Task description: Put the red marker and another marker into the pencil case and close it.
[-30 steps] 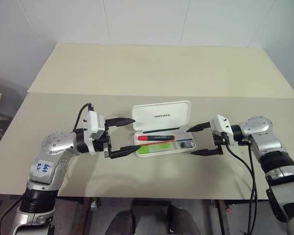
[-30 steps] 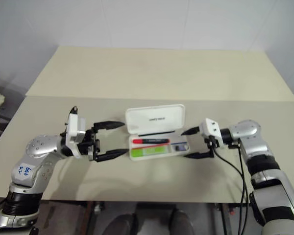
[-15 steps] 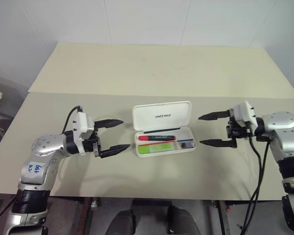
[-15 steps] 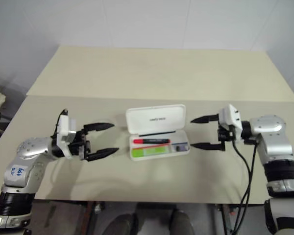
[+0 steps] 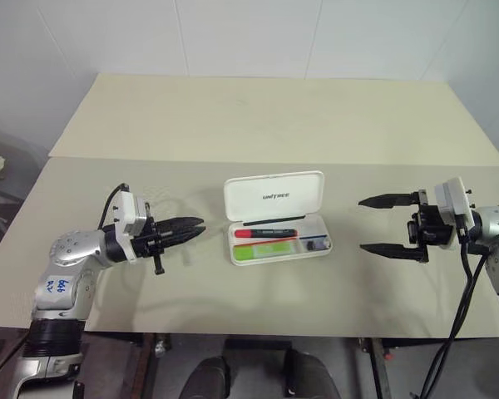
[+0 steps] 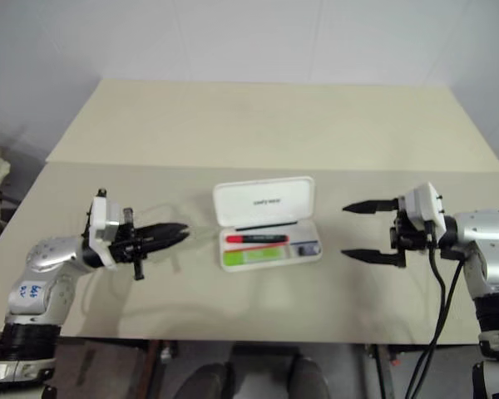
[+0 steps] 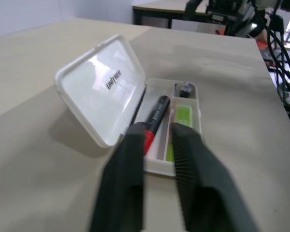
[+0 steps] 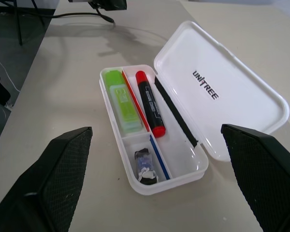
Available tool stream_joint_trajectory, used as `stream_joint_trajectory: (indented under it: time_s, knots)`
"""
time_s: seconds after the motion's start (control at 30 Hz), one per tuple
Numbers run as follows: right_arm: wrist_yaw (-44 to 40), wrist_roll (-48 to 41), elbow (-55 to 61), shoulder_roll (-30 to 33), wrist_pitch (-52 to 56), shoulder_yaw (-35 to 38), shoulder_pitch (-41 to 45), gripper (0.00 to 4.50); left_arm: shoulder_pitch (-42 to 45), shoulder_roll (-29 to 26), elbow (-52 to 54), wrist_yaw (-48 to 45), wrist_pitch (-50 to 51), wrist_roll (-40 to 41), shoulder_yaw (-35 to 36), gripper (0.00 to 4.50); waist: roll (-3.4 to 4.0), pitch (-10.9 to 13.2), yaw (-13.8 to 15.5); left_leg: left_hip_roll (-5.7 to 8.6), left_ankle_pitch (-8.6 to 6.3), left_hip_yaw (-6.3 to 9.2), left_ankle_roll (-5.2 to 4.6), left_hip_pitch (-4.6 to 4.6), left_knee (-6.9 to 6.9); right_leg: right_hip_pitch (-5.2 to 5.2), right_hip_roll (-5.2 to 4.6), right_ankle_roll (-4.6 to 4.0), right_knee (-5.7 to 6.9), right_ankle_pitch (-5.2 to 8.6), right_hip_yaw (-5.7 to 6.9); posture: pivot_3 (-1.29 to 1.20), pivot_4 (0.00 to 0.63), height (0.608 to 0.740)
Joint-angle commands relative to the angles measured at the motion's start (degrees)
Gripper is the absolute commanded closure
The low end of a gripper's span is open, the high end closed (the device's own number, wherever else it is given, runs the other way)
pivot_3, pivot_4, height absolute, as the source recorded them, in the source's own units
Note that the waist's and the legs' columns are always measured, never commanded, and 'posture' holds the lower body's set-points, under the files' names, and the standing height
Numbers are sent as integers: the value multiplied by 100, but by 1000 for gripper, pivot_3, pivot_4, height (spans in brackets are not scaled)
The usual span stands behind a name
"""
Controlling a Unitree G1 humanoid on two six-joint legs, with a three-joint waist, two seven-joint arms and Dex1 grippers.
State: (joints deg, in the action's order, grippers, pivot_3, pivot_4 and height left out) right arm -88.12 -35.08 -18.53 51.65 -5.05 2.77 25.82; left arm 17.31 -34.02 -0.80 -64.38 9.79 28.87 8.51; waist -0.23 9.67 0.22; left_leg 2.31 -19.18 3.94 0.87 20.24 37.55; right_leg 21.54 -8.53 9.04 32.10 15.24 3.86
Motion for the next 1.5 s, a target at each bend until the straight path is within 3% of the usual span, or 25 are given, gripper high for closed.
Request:
stream_joint_trajectory:
  time_s: [0.03, 0.43, 0.7, 1.03, 1.27, 1.5]
  knots:
    - [-438, -124, 22, 171, -224, 37, -102, 0, 147, 120, 7, 213, -157, -70, 6, 4485, 0, 0, 9, 0, 0, 0, 0, 0, 1, 0, 0, 0, 0, 0, 0, 0, 150, 740]
    - [-436, 175, -250, -18, -388, 175, 28, 0, 953, 1157, -656, 1946, -433, -304, 205, 4485, -1, 0, 125, 1, 0, -3, 0, 4, 20, -4, 2, 0, 3, -1, 2, 0, 150, 740]
    - [-363, 252, -121, -100, -379, 187, -12, 0, 1799, 1625, -1738, 2708, -502, -1157, -332, 4485, -7, 0, 130, 4, 0, -6, 0, 8, 38, -12, 2, 4, 2, -10, 3, 0, 150, 740]
    - [-258, 240, 120, -104, -301, 232, -158, 0, 2079, 1667, -1936, 1836, -394, -1072, -701, 4485, -8, 0, 131, 2, 0, -12, 0, 9, 36, -7, 2, 4, 1, -10, 8, 0, 150, 740]
    - [-200, 236, 228, -142, -250, 251, -232, 0, 1987, 1285, -1698, 536, -866, -1119, -950, 4485, -8, 0, 125, 1, 0, -13, 0, 9, 39, -8, 2, 4, 1, -10, 8, 0, 150, 740]
    - [-120, 226, 279, -209, -193, 271, -178, 0, 2176, 1067, -1725, -422, -1261, -1490, -1653, 4485, -8, 1, 133, 2, 0, -14, 0, 11, 39, -8, 2, 3, 1, -10, 8, 0, 150, 740]
